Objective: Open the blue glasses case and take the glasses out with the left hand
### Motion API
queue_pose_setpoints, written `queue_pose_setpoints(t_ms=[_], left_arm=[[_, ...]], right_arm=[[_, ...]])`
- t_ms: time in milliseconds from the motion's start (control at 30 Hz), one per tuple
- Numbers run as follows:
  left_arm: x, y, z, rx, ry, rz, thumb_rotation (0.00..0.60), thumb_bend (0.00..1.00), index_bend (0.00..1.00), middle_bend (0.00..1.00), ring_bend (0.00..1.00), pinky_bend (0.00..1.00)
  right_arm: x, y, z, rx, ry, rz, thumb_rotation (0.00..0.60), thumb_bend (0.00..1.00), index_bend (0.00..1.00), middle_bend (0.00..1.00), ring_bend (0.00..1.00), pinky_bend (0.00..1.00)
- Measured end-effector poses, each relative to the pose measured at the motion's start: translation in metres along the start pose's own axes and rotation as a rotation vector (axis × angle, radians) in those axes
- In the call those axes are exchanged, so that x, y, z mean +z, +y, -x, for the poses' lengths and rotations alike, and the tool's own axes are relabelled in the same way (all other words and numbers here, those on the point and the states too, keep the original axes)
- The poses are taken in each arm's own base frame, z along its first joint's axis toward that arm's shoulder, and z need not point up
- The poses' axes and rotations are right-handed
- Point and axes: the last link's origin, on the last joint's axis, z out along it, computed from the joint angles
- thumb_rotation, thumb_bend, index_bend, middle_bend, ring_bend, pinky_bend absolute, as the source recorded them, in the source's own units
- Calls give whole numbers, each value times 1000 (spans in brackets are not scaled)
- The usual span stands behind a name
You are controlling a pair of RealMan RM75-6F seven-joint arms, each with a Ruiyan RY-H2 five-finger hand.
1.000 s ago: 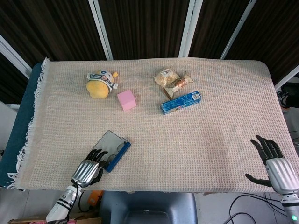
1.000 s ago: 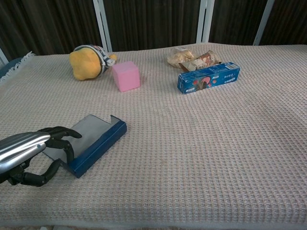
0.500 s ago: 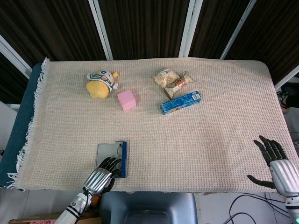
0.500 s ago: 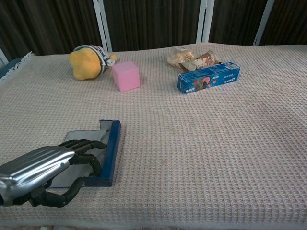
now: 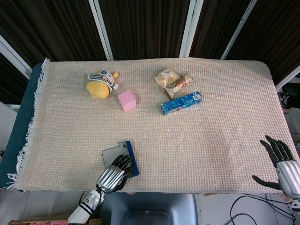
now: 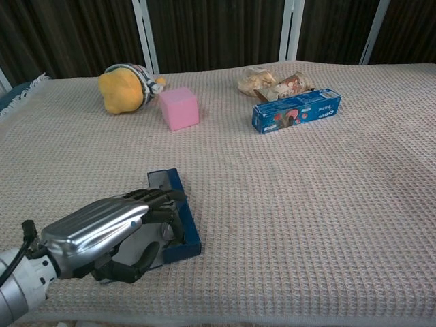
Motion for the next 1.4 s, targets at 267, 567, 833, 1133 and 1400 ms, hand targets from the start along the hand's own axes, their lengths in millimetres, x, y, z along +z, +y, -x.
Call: queue_pose_setpoints(t_ms=[267, 567, 833, 1133, 1400], left_arm=[[25, 2, -3, -1, 27, -15, 600, 632, 333, 31, 0, 23], [52, 11, -5, -12, 34, -25, 600, 631, 329, 29, 0, 22], [72, 16, -9, -1, 63, -41, 600, 632, 328, 28, 0, 21], [93, 10, -15, 22, 106, -88, 600, 630, 312, 23, 0, 21], [117, -2, -23, 60, 160, -148, 600, 605, 287, 19, 0, 22]], right_arm=[[0, 1, -1, 2, 6, 4, 600, 203, 0, 0, 0, 0], [2, 2, -2, 1, 9, 15, 600, 203, 0, 0, 0, 0], [2, 4, -3, 6, 14, 21, 600, 203, 0, 0, 0, 0], [1, 6, -6, 14, 22, 27, 600, 203, 0, 0, 0, 0], [1, 7, -7, 17, 23, 27, 600, 203, 0, 0, 0, 0]])
